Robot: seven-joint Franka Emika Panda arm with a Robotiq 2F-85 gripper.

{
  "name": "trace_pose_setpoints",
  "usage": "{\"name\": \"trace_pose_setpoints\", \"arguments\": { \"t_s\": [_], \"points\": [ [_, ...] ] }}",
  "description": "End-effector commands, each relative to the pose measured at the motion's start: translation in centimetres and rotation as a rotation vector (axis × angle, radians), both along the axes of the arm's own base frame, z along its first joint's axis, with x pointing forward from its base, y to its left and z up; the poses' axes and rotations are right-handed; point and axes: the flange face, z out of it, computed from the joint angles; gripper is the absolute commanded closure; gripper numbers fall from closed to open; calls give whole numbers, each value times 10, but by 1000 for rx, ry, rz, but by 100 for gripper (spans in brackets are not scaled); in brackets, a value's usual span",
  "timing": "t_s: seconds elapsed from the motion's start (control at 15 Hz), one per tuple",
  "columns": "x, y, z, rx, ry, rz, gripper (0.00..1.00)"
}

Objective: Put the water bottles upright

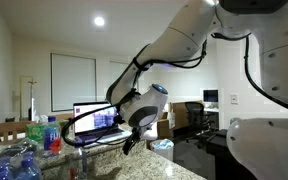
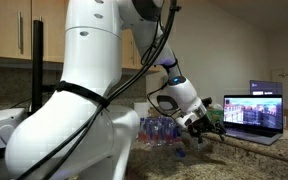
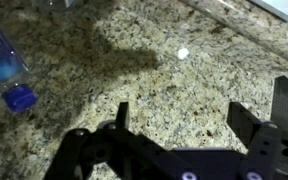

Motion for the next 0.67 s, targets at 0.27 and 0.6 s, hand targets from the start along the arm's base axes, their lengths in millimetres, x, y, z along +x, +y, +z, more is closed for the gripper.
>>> {"name": "trace_pose_setpoints", "arguments": {
  "t_s": [0.27, 0.6],
  "points": [
    [14, 48, -34, -28, 67, 400, 0],
    [42, 86, -61, -57, 78, 587, 0]
  ]
}}
